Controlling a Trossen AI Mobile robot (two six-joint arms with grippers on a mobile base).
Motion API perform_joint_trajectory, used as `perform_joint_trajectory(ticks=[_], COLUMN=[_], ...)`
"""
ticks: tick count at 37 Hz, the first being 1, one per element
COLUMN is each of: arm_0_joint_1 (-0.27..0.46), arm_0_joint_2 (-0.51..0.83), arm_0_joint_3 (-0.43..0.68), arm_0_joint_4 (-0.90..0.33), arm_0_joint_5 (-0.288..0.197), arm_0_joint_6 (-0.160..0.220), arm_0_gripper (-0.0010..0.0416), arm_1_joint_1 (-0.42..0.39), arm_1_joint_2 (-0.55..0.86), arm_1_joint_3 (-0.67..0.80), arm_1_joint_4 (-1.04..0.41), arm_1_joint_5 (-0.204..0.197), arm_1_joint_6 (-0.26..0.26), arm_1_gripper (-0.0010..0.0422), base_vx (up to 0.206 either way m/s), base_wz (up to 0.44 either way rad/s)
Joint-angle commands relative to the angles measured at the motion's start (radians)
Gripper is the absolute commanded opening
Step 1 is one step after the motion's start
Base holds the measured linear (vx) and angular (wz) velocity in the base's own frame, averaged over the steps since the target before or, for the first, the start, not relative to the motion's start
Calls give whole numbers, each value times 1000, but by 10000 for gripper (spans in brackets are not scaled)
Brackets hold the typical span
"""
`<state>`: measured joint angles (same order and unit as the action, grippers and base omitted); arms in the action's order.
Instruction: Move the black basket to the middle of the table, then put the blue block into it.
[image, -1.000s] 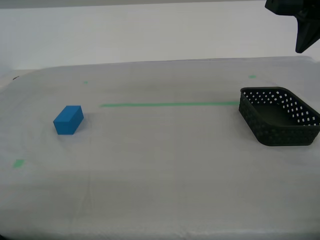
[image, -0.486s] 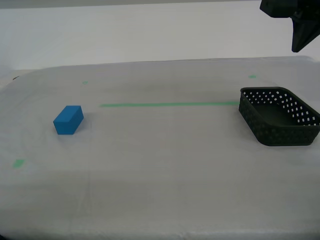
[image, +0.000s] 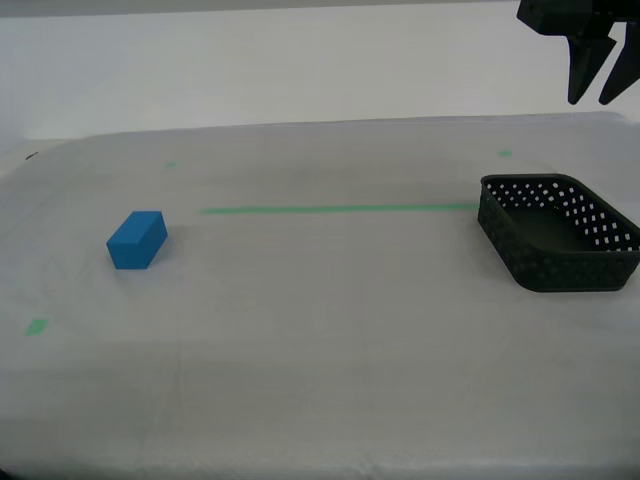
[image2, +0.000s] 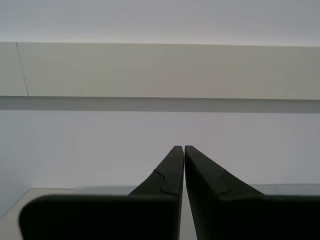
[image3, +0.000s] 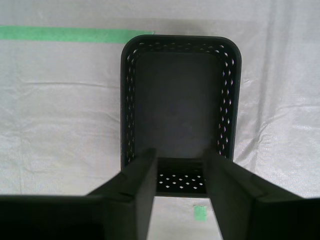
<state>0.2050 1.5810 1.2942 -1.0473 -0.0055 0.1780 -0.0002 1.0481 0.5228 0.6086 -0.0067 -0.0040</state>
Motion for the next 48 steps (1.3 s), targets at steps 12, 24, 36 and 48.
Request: perform_joint_trajectory(ticks=[12, 24, 36, 48], arm_0_joint_1=[6, 36, 71, 132], arm_0_joint_2=[0, 0, 89, 217], arm_0_joint_3=[0, 0, 0, 0], arm_0_joint_4=[8, 24, 64, 175], arm_0_joint_5=[23, 31, 32, 32], arm_0_joint_6=[-20, 16, 40, 58], arm_0_gripper=[360, 386, 403, 402], arm_1_joint_1=[0, 0, 0, 0], arm_1_joint_2=[0, 0, 0, 0], arm_1_joint_3=[0, 0, 0, 0], arm_1_joint_4=[5, 5, 5, 5], arm_1_joint_5=[0, 0, 0, 0], arm_1_joint_6=[2, 2, 2, 2], arm_1_gripper=[0, 0, 0, 0], base_vx=[0, 0, 0, 0], base_wz=[0, 0, 0, 0])
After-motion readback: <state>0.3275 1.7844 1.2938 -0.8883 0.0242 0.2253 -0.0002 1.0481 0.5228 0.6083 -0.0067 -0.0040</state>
